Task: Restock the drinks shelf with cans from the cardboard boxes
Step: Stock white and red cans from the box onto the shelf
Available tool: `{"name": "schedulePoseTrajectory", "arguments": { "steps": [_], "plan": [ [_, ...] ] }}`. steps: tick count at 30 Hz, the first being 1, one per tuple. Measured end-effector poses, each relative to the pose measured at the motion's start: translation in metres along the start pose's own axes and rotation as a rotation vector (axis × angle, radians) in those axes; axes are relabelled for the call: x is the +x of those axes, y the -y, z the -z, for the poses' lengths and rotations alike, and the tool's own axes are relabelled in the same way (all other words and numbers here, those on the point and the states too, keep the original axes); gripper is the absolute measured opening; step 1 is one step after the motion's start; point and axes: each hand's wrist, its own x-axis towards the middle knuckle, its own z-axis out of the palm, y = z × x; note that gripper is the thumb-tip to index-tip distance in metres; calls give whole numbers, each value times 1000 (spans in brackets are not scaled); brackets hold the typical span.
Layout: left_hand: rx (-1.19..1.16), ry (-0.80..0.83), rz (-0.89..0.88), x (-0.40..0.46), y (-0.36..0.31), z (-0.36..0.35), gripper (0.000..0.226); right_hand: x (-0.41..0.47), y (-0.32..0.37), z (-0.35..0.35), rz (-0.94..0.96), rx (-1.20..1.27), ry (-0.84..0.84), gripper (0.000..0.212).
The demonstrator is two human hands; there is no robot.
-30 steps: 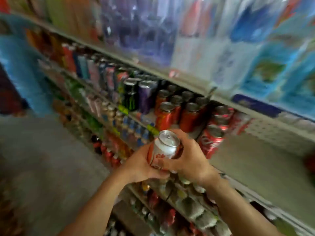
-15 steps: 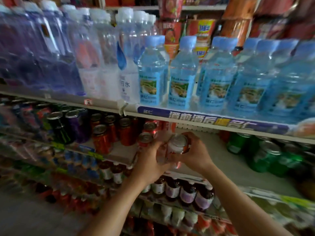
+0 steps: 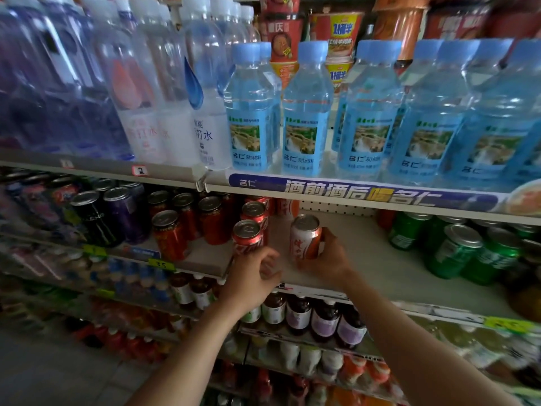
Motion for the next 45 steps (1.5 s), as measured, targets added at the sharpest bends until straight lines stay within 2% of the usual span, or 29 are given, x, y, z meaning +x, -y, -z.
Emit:
{"name": "schedulePoseTrajectory", "arguments": {
  "steps": [4,8,11,16,21,29,34,40,45],
  "plan": [
    [49,42,-6,5,2,-5,36,7,-12,-3,-67,-53,-8,69],
    [40,65,-22,12,3,-11,30,29,-2,0,-120,-52,-76,55],
    [50,65,-25,16,6,-11,24,51,-5,-1,-157,-57,-107,58],
    [89,105,-75,18,9,-14,24,67,-2,-4,-197,-11,-178,26],
    [94,134,-65,19,14,-16,24,80,-7,-6,-221,-36,-182,39],
    [91,158,-36,19,16,-14,23,90,-10,-8,-237,-73,-173,36],
    [74,169,-32,18,14,-11,21,98,-9,-8,-234,-141,-123,46],
    [62,141,-36,12,12,-10,19,96,-8,-11,-264,-192,-95,47],
    [29,121,-87,5,14,-11,18,80,-9,-20,-286,-78,-284,39]
  ]
}}
